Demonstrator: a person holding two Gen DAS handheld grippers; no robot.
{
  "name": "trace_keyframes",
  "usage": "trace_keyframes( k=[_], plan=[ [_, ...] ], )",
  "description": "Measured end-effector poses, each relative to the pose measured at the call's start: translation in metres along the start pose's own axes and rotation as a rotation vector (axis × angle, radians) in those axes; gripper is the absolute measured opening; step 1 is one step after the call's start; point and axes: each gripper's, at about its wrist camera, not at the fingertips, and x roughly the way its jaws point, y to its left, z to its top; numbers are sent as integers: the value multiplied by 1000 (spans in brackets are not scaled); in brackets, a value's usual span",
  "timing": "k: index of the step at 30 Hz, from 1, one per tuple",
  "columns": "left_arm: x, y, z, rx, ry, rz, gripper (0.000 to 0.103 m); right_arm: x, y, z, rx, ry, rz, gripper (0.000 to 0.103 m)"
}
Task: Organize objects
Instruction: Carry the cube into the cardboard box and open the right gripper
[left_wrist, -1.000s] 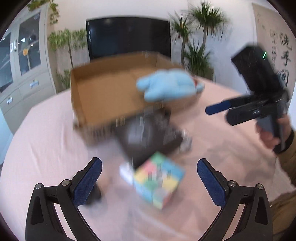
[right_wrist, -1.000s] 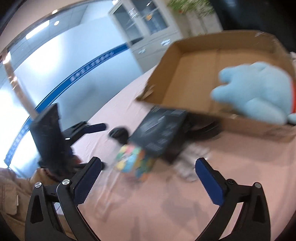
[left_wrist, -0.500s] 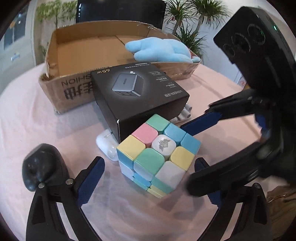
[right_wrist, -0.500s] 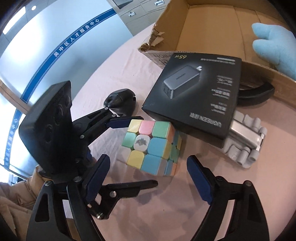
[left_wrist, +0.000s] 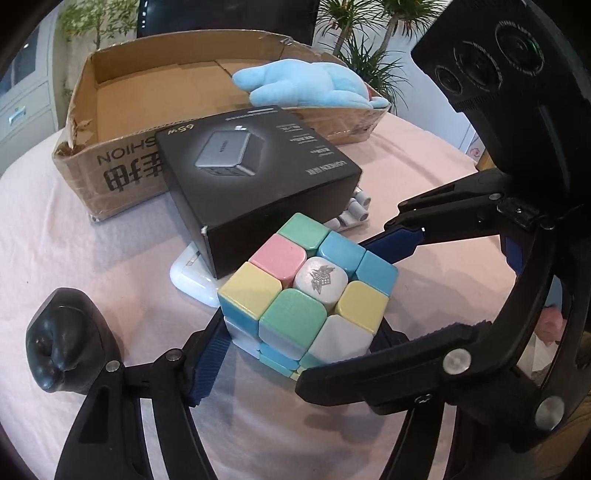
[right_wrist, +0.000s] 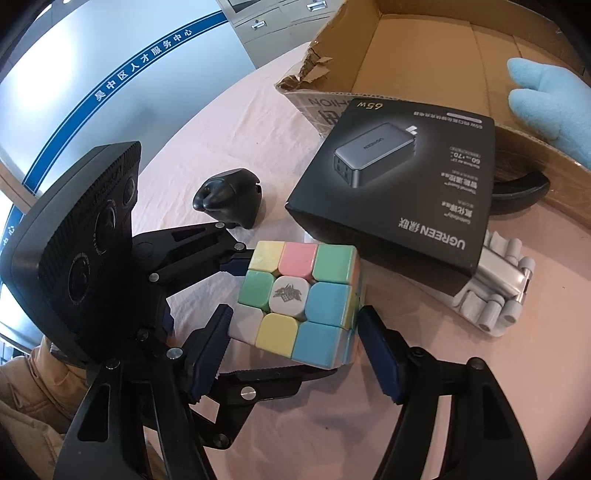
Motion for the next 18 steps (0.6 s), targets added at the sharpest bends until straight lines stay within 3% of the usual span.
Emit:
trace_keyframes(
  k=[6,10,18],
  plan=[
    [-6,-9,-7,17,-9,25,71,-2,2,-8,15,-2,2,67],
    [-8,-11,-9,-29,-1,-8,71,-6,6,-17,32,-30,-38,67],
    [-30,-38,0,32,-47,6,70,-41,17,-28,20,-93,-49,67]
  ],
)
